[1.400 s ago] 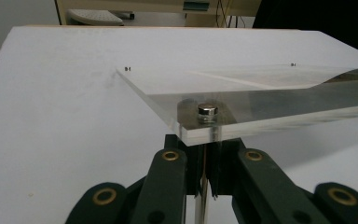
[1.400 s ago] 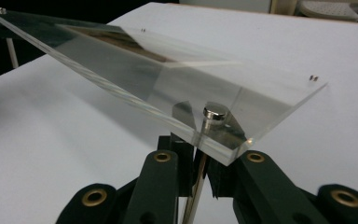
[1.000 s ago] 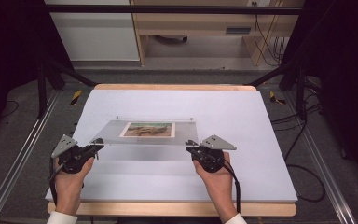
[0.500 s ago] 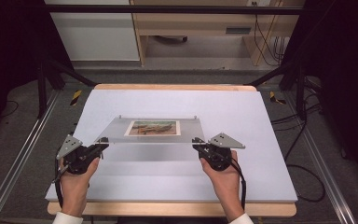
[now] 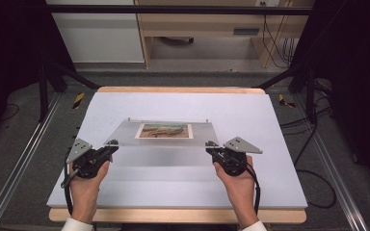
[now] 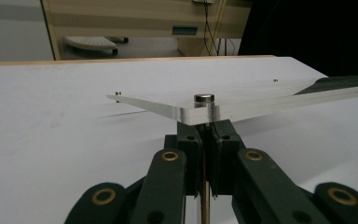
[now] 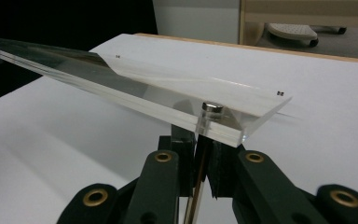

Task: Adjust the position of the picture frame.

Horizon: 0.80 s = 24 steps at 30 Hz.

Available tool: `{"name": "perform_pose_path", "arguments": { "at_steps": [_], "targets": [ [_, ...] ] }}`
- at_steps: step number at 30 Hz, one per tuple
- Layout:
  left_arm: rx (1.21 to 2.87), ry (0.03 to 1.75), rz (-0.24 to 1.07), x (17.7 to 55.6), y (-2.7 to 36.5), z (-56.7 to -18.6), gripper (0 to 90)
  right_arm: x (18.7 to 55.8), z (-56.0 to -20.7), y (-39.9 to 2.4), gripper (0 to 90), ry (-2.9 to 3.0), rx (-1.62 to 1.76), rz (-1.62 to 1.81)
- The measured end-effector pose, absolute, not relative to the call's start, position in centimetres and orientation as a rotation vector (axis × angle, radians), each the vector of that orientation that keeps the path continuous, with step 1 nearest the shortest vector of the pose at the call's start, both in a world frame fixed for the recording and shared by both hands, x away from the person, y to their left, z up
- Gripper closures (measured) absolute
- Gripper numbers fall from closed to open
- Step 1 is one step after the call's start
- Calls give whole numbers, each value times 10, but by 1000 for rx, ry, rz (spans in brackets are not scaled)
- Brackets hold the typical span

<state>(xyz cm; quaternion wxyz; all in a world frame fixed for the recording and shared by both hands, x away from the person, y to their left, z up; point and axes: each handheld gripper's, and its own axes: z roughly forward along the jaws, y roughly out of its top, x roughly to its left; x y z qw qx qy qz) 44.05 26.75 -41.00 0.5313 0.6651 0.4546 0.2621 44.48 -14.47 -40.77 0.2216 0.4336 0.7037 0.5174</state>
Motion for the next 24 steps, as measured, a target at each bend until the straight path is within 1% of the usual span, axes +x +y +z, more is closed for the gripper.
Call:
{"name": "perform_pose_path", "arguments": {
  "at_steps": [15, 24],
  "targets": [
    [1607, 1018, 620, 463, 230, -402, 838, 452, -404, -180, 827, 1884, 1256, 1424],
    [1610, 1001, 629, 463, 219, -404, 835, 453, -405, -193, 827, 1871, 1269, 1408]
  ]
}}
